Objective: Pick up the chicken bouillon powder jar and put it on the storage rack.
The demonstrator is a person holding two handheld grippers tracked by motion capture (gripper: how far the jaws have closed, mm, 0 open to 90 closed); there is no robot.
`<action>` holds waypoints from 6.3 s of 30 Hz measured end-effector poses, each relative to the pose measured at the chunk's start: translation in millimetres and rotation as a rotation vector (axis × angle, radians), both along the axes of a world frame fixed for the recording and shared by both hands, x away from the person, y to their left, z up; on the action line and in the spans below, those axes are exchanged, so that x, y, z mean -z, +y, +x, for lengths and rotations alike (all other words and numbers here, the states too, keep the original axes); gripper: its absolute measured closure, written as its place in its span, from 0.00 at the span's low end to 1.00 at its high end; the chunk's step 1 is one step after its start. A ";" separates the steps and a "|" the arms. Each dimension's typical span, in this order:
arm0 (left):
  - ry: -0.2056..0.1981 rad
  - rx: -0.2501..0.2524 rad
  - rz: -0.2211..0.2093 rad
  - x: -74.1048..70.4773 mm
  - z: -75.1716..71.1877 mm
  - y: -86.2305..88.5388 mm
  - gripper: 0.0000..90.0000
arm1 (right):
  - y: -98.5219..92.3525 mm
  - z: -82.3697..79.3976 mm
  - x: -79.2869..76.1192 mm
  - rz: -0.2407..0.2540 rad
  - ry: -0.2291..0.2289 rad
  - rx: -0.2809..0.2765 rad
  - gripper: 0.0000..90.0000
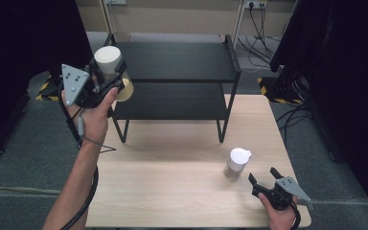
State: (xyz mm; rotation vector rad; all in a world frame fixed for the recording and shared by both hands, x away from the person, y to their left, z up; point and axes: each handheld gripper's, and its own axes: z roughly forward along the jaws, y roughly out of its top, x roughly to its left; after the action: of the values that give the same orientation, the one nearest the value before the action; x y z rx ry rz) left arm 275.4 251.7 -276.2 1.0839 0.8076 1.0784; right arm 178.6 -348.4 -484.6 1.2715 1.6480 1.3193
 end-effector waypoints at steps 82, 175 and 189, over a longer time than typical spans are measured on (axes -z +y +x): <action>0.113 -0.105 0.028 -45.0 93.0 -7.1 0.38 | -0.1 0.7 0.3 0.001 -0.001 -0.003 0.10; 0.180 0.072 0.080 126.8 -10.0 21.5 0.14 | 2.2 0.3 -0.1 -0.017 -0.005 -0.007 0.10; 0.241 0.071 0.066 161.0 -15.4 26.1 0.13 | 2.3 0.0 0.2 -0.016 -0.007 -0.006 0.10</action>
State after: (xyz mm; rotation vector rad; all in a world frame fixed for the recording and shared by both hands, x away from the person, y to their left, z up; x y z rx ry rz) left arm 260.0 277.8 -437.2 1.3057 0.9212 0.9311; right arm 178.6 -346.1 -484.8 1.2520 1.6553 1.3099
